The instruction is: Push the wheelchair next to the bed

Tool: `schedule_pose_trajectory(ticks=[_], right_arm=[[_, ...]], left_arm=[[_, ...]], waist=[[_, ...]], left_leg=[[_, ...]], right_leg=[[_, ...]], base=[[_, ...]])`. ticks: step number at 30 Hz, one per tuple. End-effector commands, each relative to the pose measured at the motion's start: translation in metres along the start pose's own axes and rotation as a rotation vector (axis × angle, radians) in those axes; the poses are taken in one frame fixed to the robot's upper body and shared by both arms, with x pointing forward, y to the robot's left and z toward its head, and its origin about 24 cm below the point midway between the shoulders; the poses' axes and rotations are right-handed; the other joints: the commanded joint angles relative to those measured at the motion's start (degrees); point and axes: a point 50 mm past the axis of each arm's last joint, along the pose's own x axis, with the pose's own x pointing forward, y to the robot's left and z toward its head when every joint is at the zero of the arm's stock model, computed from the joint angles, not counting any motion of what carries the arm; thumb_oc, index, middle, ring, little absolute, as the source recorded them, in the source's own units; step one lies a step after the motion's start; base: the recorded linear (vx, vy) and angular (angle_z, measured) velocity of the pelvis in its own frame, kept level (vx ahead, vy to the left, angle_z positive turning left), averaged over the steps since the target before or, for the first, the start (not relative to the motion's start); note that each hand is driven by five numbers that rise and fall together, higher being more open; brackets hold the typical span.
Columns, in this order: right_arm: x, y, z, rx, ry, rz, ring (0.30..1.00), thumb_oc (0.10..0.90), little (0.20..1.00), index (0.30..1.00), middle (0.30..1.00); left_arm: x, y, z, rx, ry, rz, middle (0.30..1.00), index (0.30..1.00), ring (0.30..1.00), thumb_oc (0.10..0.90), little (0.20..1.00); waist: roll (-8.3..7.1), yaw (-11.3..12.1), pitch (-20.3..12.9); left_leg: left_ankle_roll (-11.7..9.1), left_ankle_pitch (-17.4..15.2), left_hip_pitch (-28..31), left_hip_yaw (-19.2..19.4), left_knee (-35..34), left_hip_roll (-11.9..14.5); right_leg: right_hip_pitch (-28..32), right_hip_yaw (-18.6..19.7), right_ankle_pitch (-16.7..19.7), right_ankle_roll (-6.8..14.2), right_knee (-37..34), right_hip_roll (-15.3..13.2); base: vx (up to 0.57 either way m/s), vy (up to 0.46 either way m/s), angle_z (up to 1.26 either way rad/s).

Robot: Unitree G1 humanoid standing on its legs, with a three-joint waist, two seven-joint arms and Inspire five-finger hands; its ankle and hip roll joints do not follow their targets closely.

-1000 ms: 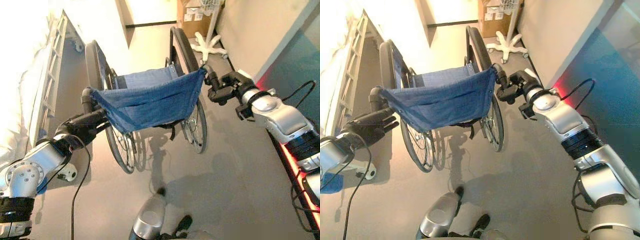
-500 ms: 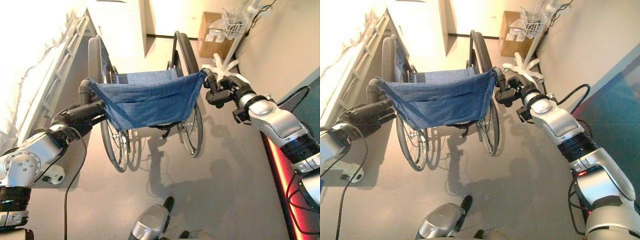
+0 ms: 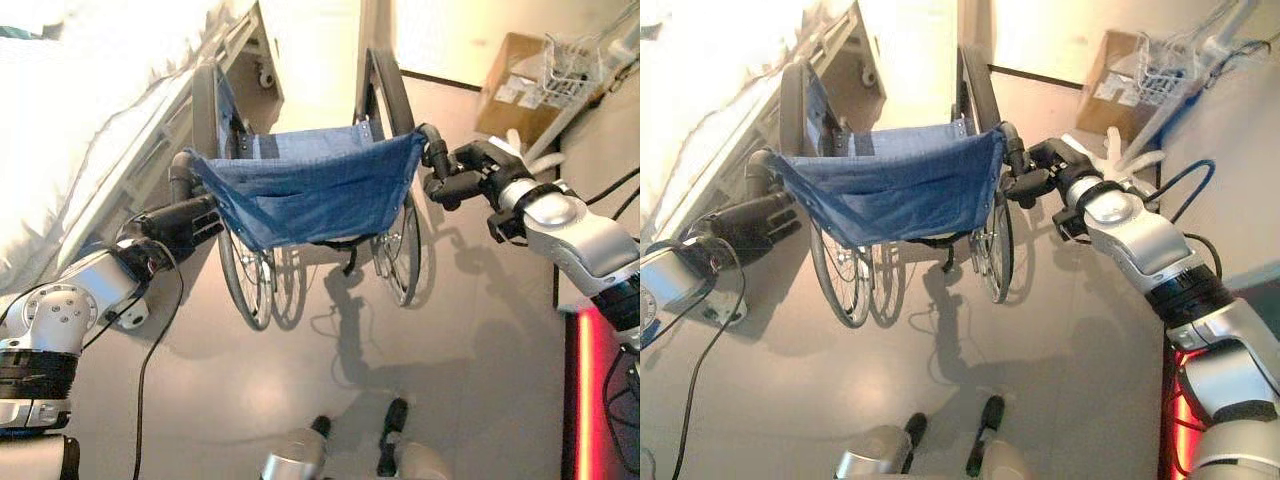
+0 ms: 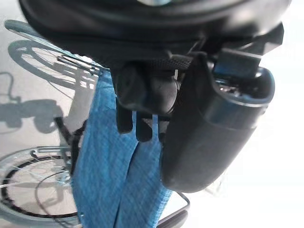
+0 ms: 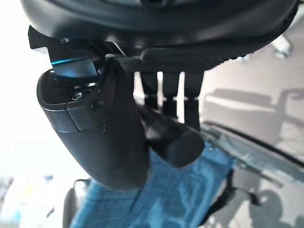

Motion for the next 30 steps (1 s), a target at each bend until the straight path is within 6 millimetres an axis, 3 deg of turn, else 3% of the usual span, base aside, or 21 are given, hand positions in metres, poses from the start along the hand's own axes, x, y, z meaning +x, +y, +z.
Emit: schedule_pose_trajectory(ticks=[1,3,5,8,10,12,14,16,17,20,25,30], right_arm=[[-0.021,-0.023,0.090,-0.062,-0.394,-0.084,0.300,0.400,0.300,0.300,0.300],[-0.022,-0.019,0.089,-0.068,-0.395,-0.085,0.300,0.400,0.300,0.300,0.300],[-0.021,-0.014,0.087,-0.080,-0.388,-0.088,0.300,0.400,0.300,0.300,0.300],[-0.021,-0.018,0.082,-0.082,-0.360,-0.114,0.300,0.400,0.300,0.300,0.300],[-0.022,-0.023,0.079,-0.070,-0.349,-0.134,0.300,0.400,0.300,0.300,0.300],[-0.019,-0.027,0.075,-0.051,-0.341,-0.137,0.300,0.400,0.300,0.300,0.300],[-0.020,-0.030,0.068,-0.050,-0.334,-0.145,0.300,0.400,0.300,0.300,0.300],[-0.021,-0.032,0.064,-0.039,-0.331,-0.157,0.300,0.400,0.300,0.300,0.300],[-0.022,-0.034,0.061,-0.019,-0.331,-0.174,0.300,0.400,0.300,0.300,0.300],[-0.024,-0.033,0.058,-0.003,-0.346,-0.176,0.300,0.400,0.300,0.300,0.300],[-0.029,-0.027,0.055,-0.001,-0.374,-0.166,0.300,0.400,0.300,0.300,0.300],[-0.029,-0.028,0.056,-0.002,-0.361,-0.148,0.300,0.400,0.300,0.300,0.300]], left_arm=[[-0.028,-0.004,0.056,-0.025,-0.303,-0.018,0.300,0.300,0.300,0.400,0.300],[-0.027,-0.001,0.051,-0.049,-0.296,-0.010,0.300,0.300,0.300,0.400,0.300],[-0.027,0.006,0.050,-0.062,-0.293,-0.007,0.300,0.300,0.300,0.400,0.300],[-0.022,0.005,0.048,-0.050,-0.278,-0.033,0.300,0.300,0.300,0.400,0.300],[-0.019,0.004,0.049,-0.039,-0.273,-0.051,0.300,0.300,0.300,0.400,0.300],[-0.017,0.007,0.054,-0.025,-0.279,-0.053,0.300,0.300,0.300,0.400,0.300],[-0.017,0.004,0.062,-0.015,-0.282,-0.061,0.300,0.300,0.300,0.400,0.300],[-0.019,0.002,0.067,0.001,-0.285,-0.065,0.300,0.300,0.300,0.400,0.300],[-0.021,0.001,0.075,0.028,-0.296,-0.068,0.300,0.300,0.300,0.400,0.300],[-0.022,0.001,0.085,0.046,-0.323,-0.063,0.300,0.300,0.300,0.400,0.300],[-0.022,-0.008,0.091,0.054,-0.351,-0.054,0.300,0.300,0.300,0.400,0.300],[-0.020,-0.009,0.084,0.053,-0.341,-0.037,0.300,0.300,0.300,0.400,0.300]], waist=[[-2.27,0.3,-9.7],[-1.40,0.1,-8.8],[0.33,0.6,-8.8],[2.47,0.5,-9.6],[2.36,0.7,-9.6],[1.55,1.1,-10.4],[1.08,1.2,-11.1],[0.76,1.3,-11.4],[1.02,0.9,-11.6],[2.39,0.2,-11.4],[3.10,-2.1,-9.9],[2.06,-2.3,-10.9]], left_leg=[[-1.0,11.5,-5.0,3.2,8.0,4.1],[-1.1,10.6,-7.2,7.3,6.4,5.5],[-1.8,11.7,-5.8,10.8,-6.0,7.0],[-3.8,18.4,-5.3,16.2,-20.2,10.3],[-3.7,18.4,-6.1,16.9,-21.2,9.7],[-1.6,12.9,-5.3,16.5,-22.0,6.9],[0.1,10.9,-4.1,15.8,-22.2,4.6],[1.2,10.2,-3.1,14.7,-23.0,3.3],[2.9,9.5,0.0,13.3,-25.2,1.8],[3.7,8.9,2.5,12.6,-26.4,2.0],[2.5,6.8,6.3,13.0,-26.8,3.2],[1.4,7.4,6.5,13.6,-27.4,3.9]], right_leg=[[0.9,-4.3,-2.8,5.6,3.4,-1.7],[2.7,-6.3,-3.7,4.7,3.5,-0.4],[5.1,-8.3,-5.4,4.9,3.2,1.2],[9.1,-11.3,-7.8,4.4,2.4,3.2],[10.5,-11.8,-9.2,4.4,2.9,3.0],[10.7,-11.8,-10.1,5.6,4.9,1.6],[11.0,-11.3,-10.5,6.7,7.2,0.9],[10.1,-10.9,-9.3,7.8,10.1,0.1],[6.6,-10.8,-5.3,10.3,19.7,-2.1],[2.3,-11.3,-3.1,10.6,26.6,-4.7],[-2.3,-11.5,-2.6,9.7,14.4,-5.8],[1.0,-10.7,-2.9,9.5,6.0,-3.6]], base=[[0.21,-0.124,0.23],[0.24,-0.046,0.32],[0.34,0.087,0.55],[0.35,0.116,0.23],[0.28,0.135,0.25],[0.27,0.180,0.04],[0.26,0.146,0.18],[0.19,0.132,0.13],[0.19,0.170,0.20],[0.16,0.123,0.30],[0.03,-0.086,-0.02],[0.02,-0.077,0.29]])
